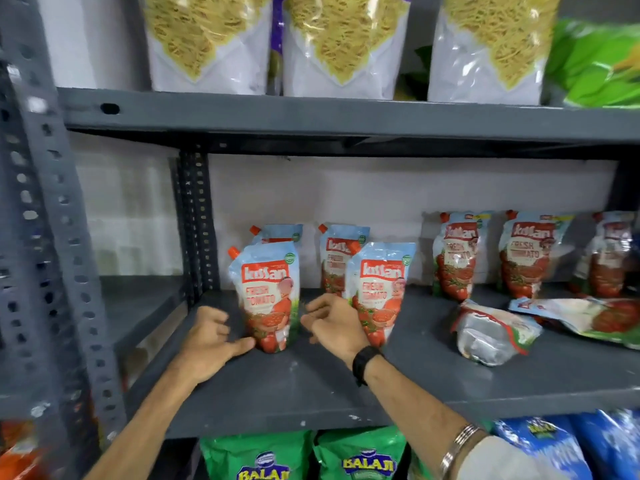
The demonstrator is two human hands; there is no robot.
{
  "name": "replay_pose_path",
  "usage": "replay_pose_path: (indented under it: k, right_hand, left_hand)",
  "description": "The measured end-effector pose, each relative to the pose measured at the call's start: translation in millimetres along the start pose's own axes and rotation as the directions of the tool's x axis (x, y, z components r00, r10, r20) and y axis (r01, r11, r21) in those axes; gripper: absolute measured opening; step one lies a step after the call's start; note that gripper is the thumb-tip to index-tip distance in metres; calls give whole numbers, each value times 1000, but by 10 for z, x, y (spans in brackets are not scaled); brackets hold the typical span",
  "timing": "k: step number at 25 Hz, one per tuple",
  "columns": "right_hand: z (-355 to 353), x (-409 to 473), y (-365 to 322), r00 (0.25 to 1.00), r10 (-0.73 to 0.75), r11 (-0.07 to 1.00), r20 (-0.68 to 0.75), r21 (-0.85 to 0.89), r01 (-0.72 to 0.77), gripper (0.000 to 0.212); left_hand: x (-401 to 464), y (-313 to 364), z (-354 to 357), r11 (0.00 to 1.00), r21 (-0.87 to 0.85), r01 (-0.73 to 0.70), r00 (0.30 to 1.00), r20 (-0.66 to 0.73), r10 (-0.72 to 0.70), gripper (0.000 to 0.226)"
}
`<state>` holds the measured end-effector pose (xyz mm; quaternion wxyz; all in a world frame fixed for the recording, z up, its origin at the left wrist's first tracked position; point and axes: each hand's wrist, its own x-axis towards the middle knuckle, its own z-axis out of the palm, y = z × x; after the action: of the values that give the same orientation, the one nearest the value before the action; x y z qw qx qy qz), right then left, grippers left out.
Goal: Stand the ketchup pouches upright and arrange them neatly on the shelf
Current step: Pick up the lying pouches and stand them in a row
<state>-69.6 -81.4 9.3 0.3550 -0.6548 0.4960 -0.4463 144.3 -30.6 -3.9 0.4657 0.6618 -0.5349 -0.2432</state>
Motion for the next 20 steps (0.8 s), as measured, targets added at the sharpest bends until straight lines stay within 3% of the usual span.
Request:
replay_pose_path:
  k: [2,3,6,9,14,17,20]
  right_hand:
    - [-125,-88,-20,998,-51,985,27,-166,55,14]
    - [-162,-127,-25,996,-49,969,71,-237,65,23]
    - [-404,-213,-15,985,-27,912,168,-399,93,33]
    - [-922,-243,-22,985,-62,852,163,-506,137,25]
    - [-2090,-200,128,987,-162,873,10,-465,148,21]
    - [-2931,-193,493,980,-188,900,-68,-412,144,14]
    - [-3732,-190,996,983,-136,907,-123,-414,74,15]
  left_hand:
    - [-155,82,68,993,54,-101,995,-6,101,26]
    - [-239,138,134,987,71,-146,988,62,141,20]
    - [-459,424,536,961,44,-272,905,351,240,12]
    - [-633,826,1107,922,3,-386,821,458,342,10]
    - [-841,1614,2013,842,40,-538,786,386,484,6]
    - [-883,2026,2579,742,259,-618,784,264,561,13]
    - [-985,2412,3158,655,490,-575,802,178,571,25]
